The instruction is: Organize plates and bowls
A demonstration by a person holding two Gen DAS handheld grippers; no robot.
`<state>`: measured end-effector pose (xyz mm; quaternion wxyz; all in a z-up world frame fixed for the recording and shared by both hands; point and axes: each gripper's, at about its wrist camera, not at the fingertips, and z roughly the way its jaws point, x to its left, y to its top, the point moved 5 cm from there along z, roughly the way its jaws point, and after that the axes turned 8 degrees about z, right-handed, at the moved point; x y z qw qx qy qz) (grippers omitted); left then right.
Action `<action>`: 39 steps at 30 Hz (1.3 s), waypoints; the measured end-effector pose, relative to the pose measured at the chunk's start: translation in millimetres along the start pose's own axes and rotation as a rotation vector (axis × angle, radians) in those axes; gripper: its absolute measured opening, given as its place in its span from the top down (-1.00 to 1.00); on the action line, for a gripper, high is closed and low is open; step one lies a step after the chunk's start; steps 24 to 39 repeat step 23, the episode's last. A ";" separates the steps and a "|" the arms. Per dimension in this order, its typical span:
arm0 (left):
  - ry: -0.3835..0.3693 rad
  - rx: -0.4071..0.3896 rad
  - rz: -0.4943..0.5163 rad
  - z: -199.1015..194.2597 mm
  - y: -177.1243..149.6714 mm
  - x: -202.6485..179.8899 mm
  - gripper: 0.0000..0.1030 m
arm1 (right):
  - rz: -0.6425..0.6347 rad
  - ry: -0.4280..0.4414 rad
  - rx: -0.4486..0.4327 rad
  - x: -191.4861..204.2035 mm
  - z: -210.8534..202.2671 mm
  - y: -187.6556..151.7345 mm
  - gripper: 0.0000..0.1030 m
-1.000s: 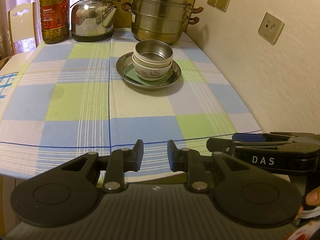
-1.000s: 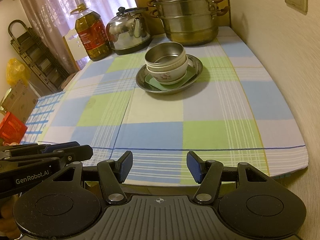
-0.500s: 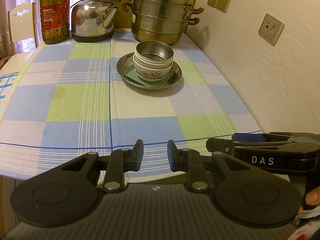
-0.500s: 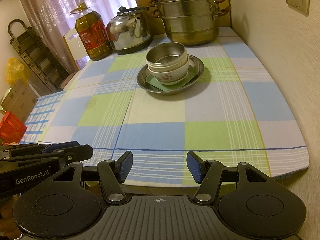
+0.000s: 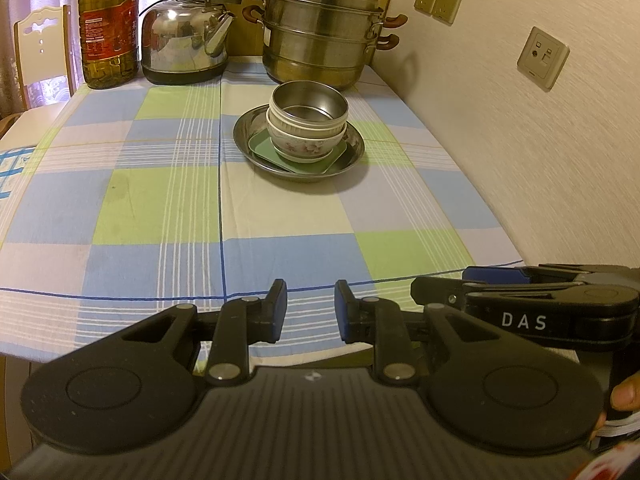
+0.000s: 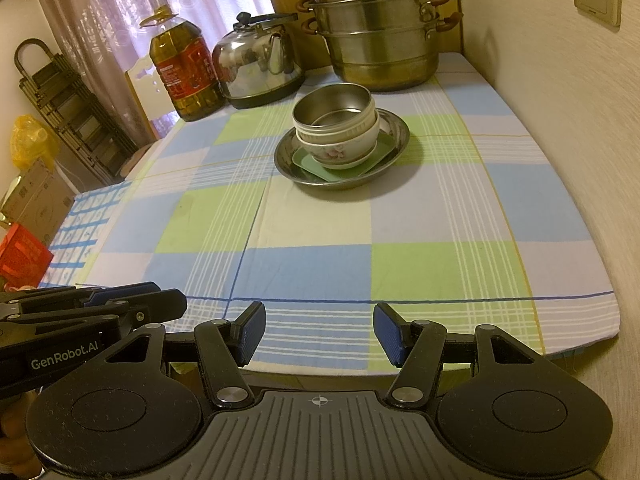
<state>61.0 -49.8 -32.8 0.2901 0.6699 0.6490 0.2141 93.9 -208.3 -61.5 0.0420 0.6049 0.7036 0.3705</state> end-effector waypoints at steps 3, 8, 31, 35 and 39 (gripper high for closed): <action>0.000 -0.001 0.001 0.0 0.3 0.0 0.57 | 0.002 -0.001 0.001 0.0 0.2 0.3 -0.16; -0.001 -0.001 0.000 0.1 0.5 0.0 0.57 | 0.001 0.000 0.001 0.4 0.4 0.8 -0.16; -0.001 -0.004 0.002 6.6 8.7 8.2 0.56 | 0.004 -0.005 0.008 3.7 8.4 3.0 -0.16; -0.001 -0.004 0.002 6.6 8.7 8.2 0.56 | 0.004 -0.005 0.008 3.7 8.4 3.0 -0.16; -0.001 -0.004 0.002 6.6 8.7 8.2 0.56 | 0.004 -0.005 0.008 3.7 8.4 3.0 -0.16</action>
